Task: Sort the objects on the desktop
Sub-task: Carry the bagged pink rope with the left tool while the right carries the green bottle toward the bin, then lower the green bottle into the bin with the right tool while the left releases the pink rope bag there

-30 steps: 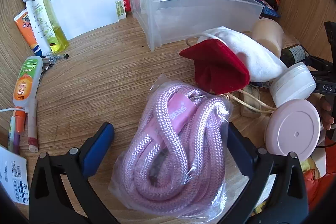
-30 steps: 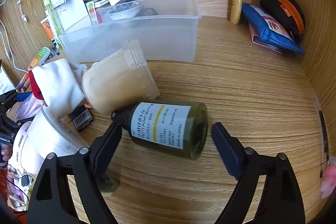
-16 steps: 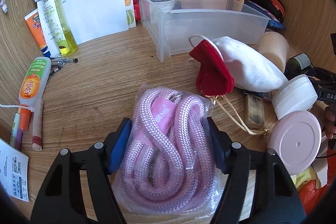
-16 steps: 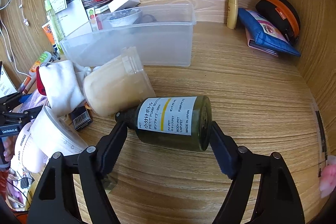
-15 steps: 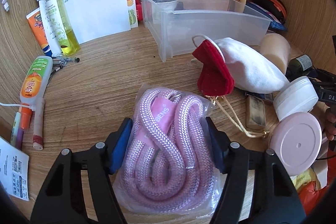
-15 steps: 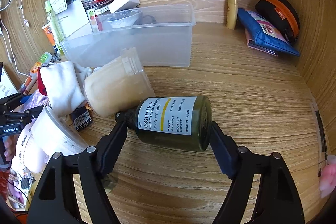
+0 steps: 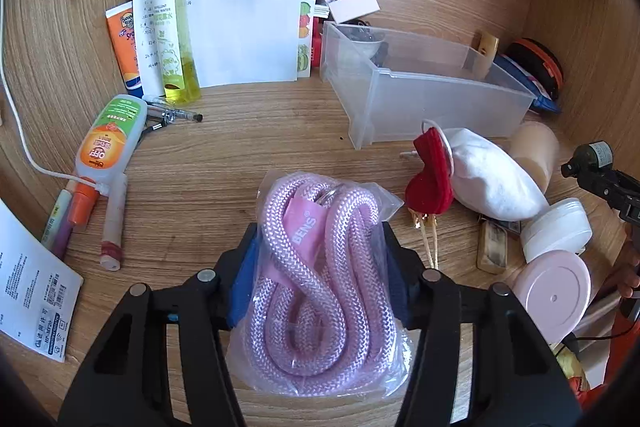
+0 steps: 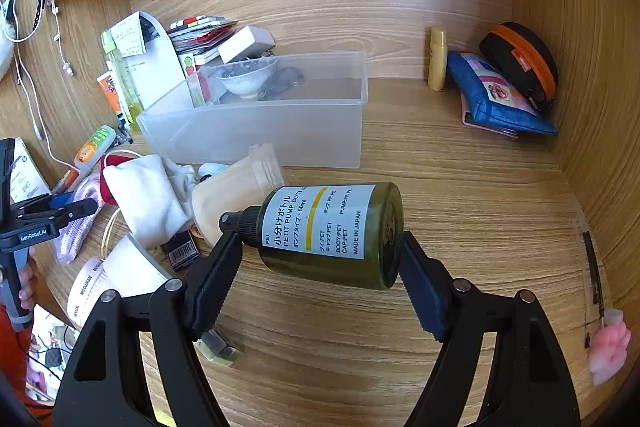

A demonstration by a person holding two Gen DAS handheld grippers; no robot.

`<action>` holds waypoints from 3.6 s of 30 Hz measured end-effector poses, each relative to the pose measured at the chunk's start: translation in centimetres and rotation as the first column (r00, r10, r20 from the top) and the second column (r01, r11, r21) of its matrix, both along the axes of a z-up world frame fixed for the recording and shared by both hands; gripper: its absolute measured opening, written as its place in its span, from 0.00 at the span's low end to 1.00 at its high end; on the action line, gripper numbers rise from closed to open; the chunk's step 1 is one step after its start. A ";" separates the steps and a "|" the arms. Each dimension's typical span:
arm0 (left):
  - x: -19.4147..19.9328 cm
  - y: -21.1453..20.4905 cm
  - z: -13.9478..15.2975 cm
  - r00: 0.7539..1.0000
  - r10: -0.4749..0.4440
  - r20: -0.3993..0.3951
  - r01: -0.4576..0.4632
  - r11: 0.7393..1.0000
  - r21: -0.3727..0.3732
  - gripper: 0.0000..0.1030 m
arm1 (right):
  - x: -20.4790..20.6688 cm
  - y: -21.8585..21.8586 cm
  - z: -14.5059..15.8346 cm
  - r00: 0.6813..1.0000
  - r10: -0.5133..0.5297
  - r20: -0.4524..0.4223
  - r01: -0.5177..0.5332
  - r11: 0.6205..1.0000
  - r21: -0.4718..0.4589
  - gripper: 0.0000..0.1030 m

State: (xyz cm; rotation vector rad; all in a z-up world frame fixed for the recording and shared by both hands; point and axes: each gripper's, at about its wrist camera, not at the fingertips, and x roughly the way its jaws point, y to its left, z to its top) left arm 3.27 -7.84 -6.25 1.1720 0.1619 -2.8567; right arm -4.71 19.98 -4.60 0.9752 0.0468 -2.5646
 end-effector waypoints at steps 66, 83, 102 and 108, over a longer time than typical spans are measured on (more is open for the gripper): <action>-9.1 -2.3 5.8 0.997 0.034 -0.076 -0.035 0.999 -0.019 0.55 | -10.9 -5.3 4.7 0.993 0.105 -0.060 -0.109 0.993 -0.051 0.73; -11.3 -1.7 -1.3 0.982 0.044 0.186 -0.033 0.997 -0.066 0.89 | -11.0 -6.1 4.0 0.993 0.115 -0.037 -0.116 0.993 -0.027 0.73; -11.4 -4.7 0.2 0.988 0.096 0.123 -0.094 0.995 -0.019 0.57 | -14.4 -9.6 4.0 0.988 0.145 0.050 -0.149 0.987 0.064 0.73; -11.2 -4.2 4.4 0.997 0.078 0.024 -0.078 0.997 0.015 0.57 | -15.8 -10.0 3.1 0.986 0.146 0.086 -0.151 0.987 0.053 0.73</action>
